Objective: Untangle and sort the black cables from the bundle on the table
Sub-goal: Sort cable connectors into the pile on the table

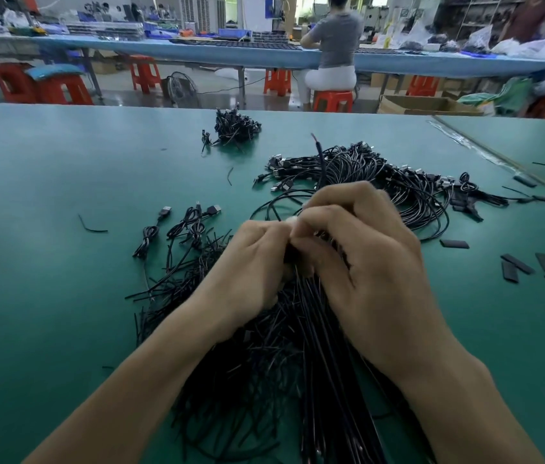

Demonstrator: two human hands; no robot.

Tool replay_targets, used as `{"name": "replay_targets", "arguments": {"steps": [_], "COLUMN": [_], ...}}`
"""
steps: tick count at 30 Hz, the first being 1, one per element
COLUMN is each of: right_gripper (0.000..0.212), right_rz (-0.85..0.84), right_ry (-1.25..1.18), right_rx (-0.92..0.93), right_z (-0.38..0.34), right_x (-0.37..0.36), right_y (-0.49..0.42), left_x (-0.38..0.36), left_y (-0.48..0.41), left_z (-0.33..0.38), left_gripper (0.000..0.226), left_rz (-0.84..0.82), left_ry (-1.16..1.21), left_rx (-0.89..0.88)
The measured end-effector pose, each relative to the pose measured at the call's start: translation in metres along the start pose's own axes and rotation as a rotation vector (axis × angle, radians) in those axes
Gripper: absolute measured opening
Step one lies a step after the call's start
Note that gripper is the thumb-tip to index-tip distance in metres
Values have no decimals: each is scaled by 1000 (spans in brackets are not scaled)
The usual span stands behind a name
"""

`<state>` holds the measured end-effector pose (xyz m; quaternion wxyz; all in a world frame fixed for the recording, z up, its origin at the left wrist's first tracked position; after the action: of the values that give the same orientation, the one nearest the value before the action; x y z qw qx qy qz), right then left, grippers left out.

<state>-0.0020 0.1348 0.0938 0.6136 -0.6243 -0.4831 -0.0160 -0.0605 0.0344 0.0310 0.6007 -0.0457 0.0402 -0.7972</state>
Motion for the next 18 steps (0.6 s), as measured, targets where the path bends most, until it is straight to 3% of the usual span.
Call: {"name": "replay_targets", "arguments": {"steps": [4,8,11,18], "right_gripper": [7,12,10,47], "right_rz": [-106,-207,-303,-424], "right_ry": [-137,-196,-82,-93], "right_rx": [-160,-261,-244,-211], "right_z": [20,33,36,36], "right_x": [-4,-8,-16,-23], "right_y": [-1,3,8,11], "left_x": [-12,-19,-25,-15], "left_y": [6,6,9,8], "left_z": [-10,-4,-3,-13], "left_gripper": [35,6,22,27], "left_rz": [-137,-219,-251,-230], "left_ry": [91,-187,-487,-647], "left_rx": [149,19,-107,-54]}}
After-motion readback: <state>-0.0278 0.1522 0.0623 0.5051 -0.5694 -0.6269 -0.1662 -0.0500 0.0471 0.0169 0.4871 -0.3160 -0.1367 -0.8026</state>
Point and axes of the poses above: each hand's wrist, its own y-axis away from the middle knuckle, its own x-axis out of the back of the hand, z = x × y, the point moved 8 cm from there along -y, towards the middle knuckle, and after that the axes turned 8 degrees about y, right-handed, at the moved point
